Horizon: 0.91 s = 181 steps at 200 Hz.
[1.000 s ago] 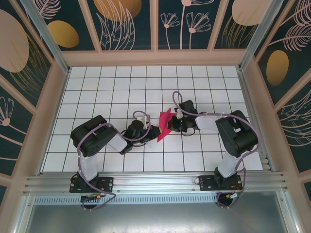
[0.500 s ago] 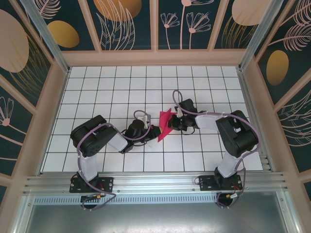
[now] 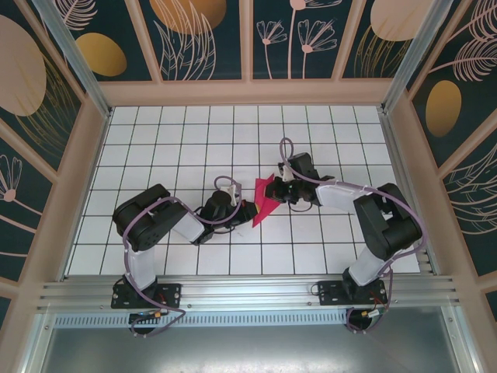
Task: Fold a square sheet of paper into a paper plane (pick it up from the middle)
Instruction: Fourth fold the wing at the center of the table.
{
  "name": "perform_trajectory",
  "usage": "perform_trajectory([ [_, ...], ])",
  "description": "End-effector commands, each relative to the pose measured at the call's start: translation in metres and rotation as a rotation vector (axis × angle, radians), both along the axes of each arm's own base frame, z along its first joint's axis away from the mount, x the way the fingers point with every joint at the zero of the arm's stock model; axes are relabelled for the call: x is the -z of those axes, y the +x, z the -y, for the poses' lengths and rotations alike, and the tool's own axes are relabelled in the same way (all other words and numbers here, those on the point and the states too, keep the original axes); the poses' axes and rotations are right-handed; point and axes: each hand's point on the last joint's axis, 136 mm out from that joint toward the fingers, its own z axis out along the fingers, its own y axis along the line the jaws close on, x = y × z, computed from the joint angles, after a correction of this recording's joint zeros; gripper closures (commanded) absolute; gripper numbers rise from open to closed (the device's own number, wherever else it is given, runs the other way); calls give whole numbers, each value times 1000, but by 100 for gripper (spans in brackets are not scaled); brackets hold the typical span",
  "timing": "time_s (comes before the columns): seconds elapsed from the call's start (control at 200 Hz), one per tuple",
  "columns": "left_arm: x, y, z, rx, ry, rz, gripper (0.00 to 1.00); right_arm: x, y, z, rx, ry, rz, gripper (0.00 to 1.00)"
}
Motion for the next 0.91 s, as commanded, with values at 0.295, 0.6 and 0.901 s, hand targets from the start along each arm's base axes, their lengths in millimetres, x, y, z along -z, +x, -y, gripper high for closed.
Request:
perform_trajectory([
  [0.295,46,-12,-20,-3,172,-102,100,16,14,-18,-21,15,-36,94],
  [0.6,40,-7,-20,-11,186,-87,88,23,15,-17,-20,-1,-37,94],
  [0.901,23,2,-20,-16,158,-49,76,26,15,-15,-16,-16,-41,94],
])
